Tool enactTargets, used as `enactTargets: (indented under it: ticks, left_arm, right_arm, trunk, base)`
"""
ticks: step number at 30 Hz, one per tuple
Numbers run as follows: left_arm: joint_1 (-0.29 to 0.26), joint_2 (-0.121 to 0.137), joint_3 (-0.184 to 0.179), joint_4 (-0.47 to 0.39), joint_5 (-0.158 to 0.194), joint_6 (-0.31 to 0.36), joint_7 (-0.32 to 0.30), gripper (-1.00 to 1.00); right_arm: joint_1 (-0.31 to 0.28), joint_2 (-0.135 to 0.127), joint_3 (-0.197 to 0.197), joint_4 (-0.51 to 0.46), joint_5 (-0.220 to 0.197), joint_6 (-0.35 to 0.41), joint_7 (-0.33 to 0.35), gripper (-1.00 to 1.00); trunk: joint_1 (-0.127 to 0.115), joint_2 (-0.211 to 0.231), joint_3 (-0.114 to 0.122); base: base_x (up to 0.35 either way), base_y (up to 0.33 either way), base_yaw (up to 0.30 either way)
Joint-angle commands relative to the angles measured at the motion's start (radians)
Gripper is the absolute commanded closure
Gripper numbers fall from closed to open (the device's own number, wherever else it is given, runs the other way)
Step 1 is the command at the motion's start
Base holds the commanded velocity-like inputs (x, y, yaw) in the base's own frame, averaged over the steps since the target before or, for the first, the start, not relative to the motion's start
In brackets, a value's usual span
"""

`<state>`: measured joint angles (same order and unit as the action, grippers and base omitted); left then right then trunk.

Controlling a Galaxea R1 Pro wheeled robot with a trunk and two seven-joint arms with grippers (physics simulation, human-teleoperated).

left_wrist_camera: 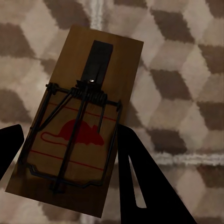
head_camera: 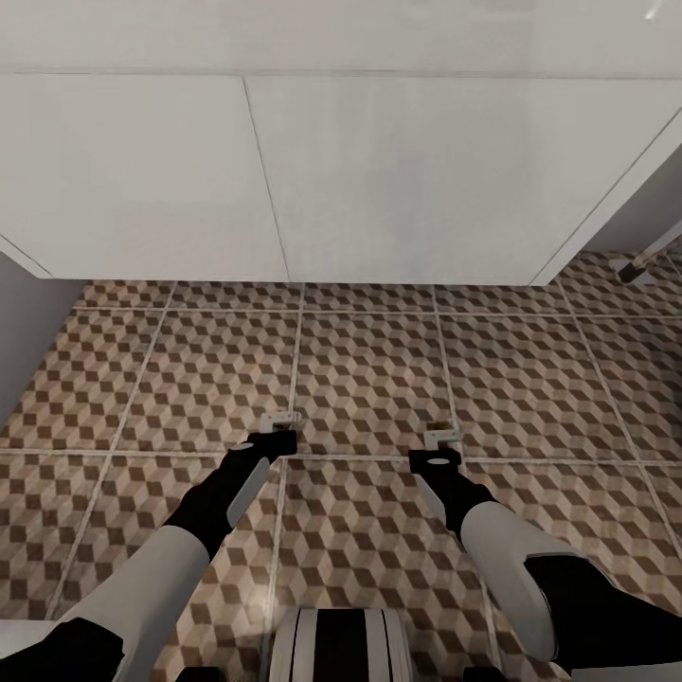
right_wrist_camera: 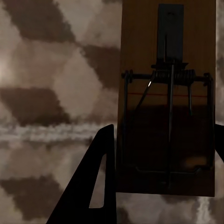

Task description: Take the four mousetraps from the cabinet in the bathroom and place them on the bathroom floor. Make sure all four end up on the same floor surface, and ensure that at least two of them are either under or directly next to the same bathroom sink.

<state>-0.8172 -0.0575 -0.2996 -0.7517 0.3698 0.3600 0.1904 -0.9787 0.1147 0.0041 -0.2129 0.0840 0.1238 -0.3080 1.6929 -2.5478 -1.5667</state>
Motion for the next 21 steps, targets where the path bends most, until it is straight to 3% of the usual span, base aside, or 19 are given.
enactTargets:
  ticks: [1, 18, 21]
  left_arm:
    - [0.000, 0.001, -0.004, -0.002, 0.011, 0.003, 0.009, 1.00]
    - [0.000, 0.001, -0.004, -0.003, 0.010, 0.002, 0.011, 1.00]
    - [0.000, 0.001, -0.004, -0.003, 0.010, 0.003, 0.011, 1.00]
  right_arm:
    - [0.000, 0.000, 0.000, -0.002, 0.008, 0.010, -0.003, 1.00]
    - [0.000, 0.000, 0.000, -0.002, 0.009, 0.010, -0.003, 1.00]
    - [0.000, 0.000, 0.000, -0.002, 0.009, 0.010, -0.004, 1.00]
  trunk:
    - [0.000, 0.000, -0.001]
    - [0.000, 0.000, -0.001]
    - [0.001, -0.001, -0.012]
  base:
    - [0.000, 0.000, 0.000]
    - [0.000, 0.000, 0.000]
    - [0.000, 0.000, 0.000]
